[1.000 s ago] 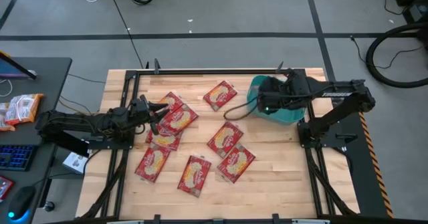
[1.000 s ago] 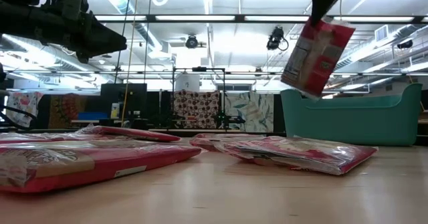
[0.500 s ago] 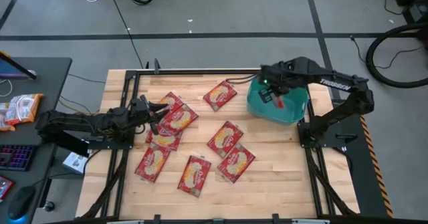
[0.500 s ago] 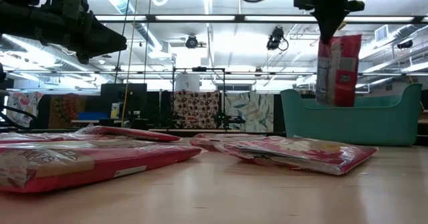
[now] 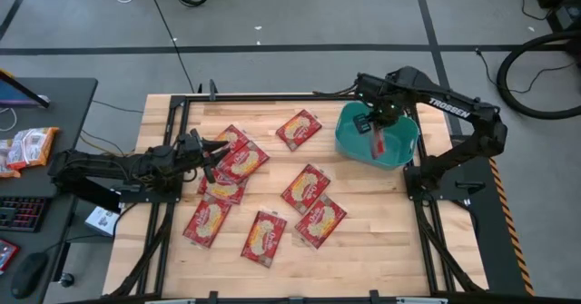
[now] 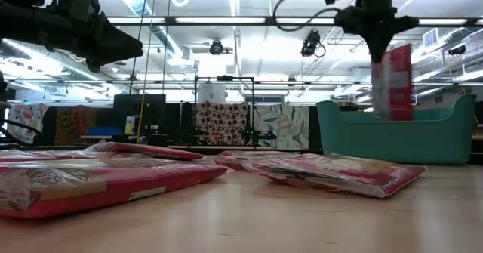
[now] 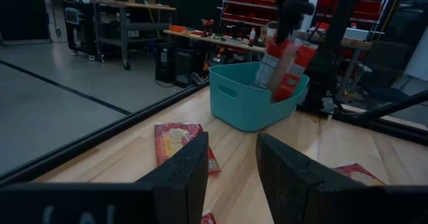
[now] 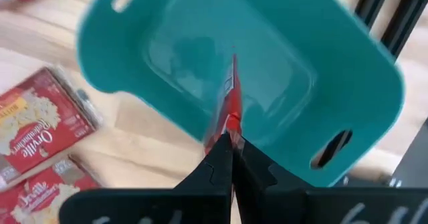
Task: Sort popcorn bags into baskets
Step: Put the red popcorn bag into the green container
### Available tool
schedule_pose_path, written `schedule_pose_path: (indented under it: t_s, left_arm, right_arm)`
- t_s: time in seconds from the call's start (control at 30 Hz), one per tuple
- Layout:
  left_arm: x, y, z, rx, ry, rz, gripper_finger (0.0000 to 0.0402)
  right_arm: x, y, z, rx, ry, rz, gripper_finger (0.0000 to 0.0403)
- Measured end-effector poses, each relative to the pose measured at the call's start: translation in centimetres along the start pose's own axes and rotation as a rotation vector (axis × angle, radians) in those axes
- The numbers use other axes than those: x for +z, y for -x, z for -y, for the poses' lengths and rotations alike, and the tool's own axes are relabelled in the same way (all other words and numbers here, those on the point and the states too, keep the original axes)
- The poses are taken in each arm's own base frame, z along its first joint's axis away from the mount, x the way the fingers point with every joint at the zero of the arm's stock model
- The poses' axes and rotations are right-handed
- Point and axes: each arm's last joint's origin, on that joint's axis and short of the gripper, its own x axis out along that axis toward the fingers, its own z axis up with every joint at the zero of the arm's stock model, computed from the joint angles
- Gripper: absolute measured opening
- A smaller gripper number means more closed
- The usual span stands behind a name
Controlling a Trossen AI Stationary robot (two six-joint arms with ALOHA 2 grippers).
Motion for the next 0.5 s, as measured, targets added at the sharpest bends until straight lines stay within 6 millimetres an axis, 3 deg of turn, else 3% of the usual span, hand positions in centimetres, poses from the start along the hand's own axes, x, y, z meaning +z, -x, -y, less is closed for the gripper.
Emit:
schedule_pose_path:
  t_s: [0.27, 0.5]
  left_arm:
    - [0.0, 0.0, 0.0, 0.0, -0.02, 0.0, 0.013]
    - [0.0, 0.0, 0.0, 0.0, -0.024, 0.0, 0.013]
  right_arm:
    - [1.6, -2.7, 0.9, -0.063, -0.072, -0.095, 0.0007]
    - [3.4, -6.0, -0.5, -0.115, -0.033, -0.214, 0.0008]
